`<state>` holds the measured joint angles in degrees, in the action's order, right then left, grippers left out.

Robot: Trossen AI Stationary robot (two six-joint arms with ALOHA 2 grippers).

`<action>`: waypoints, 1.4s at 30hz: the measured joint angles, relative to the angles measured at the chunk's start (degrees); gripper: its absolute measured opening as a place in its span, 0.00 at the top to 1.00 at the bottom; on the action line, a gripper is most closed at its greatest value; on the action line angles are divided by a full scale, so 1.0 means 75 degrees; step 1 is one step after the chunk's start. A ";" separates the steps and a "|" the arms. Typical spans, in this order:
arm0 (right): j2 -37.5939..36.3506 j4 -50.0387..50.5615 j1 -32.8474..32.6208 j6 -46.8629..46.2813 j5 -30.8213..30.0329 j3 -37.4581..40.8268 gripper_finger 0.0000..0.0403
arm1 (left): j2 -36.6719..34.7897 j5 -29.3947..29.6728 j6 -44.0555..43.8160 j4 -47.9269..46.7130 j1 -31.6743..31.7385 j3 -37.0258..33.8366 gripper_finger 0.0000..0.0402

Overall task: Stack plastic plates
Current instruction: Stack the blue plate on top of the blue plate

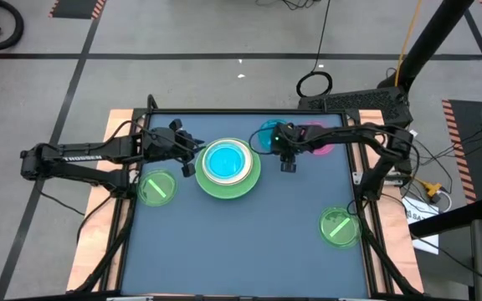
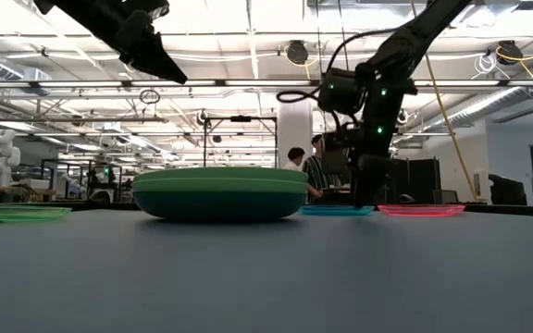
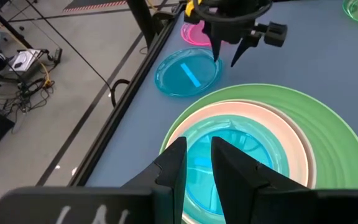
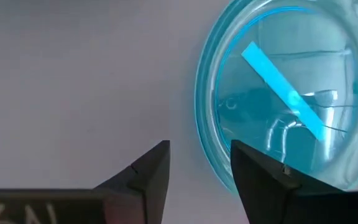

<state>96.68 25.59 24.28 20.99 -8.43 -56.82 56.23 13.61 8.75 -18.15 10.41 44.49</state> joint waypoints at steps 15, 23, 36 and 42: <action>0.0581 -0.0474 0.0281 0.0327 0.0403 -0.0023 0.60 | 0.0000 0.0000 0.0029 0.0000 0.0000 0.0000 0.80; 0.0522 -0.0499 0.0281 0.0389 0.0432 -0.0003 0.72 | 0.0000 0.0001 0.0071 -0.0002 -0.0003 0.0000 0.80; 0.0261 -0.0523 0.0252 0.0526 0.0273 0.0020 0.95 | 0.0000 0.0000 0.0070 0.0000 0.0000 0.0000 0.80; -0.0410 -0.0549 0.0223 0.0488 0.0272 0.0017 0.99 | 0.0000 0.0000 0.0067 0.0002 -0.0001 0.0000 0.80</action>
<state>93.61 21.48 25.96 24.65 -6.39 -56.69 56.23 13.61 9.26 -18.14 10.41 44.49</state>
